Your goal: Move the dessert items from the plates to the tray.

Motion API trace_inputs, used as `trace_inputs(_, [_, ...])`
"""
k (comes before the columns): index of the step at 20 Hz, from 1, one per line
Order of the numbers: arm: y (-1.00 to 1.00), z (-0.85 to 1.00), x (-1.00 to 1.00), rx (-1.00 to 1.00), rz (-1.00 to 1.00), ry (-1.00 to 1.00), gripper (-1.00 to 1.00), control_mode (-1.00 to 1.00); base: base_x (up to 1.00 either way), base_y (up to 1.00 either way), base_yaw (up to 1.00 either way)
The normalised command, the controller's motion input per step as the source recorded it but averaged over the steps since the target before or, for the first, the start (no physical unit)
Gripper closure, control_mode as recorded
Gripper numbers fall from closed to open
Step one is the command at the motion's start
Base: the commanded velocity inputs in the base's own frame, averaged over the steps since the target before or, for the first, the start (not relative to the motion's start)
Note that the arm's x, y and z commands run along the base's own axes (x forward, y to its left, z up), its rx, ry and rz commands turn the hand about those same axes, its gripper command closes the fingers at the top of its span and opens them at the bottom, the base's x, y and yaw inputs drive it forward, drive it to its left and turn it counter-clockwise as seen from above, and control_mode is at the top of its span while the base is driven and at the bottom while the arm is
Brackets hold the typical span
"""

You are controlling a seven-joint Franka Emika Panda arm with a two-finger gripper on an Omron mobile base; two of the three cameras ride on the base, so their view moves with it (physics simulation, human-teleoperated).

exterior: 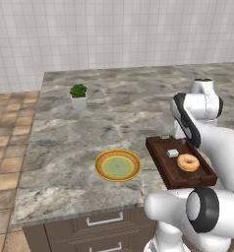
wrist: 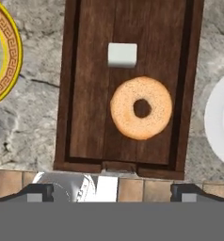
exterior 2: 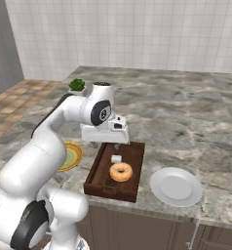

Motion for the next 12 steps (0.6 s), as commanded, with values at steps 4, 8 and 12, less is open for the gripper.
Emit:
trace_inputs(4, [0.34, 0.58, -0.18, 0.00, 0.04, -0.09, -1.00, -1.00, 0.00, 0.00, 0.00])
trace_inputs(8, [0.35, 0.53, -0.17, 0.00, 0.04, -0.09, -1.00, -1.00, 0.00, 0.00, 0.00])
trace_inputs(12, [0.19, 0.33, -0.16, 0.00, 0.04, -0.06, -1.00, -1.00, 0.00, 0.00, 0.00])
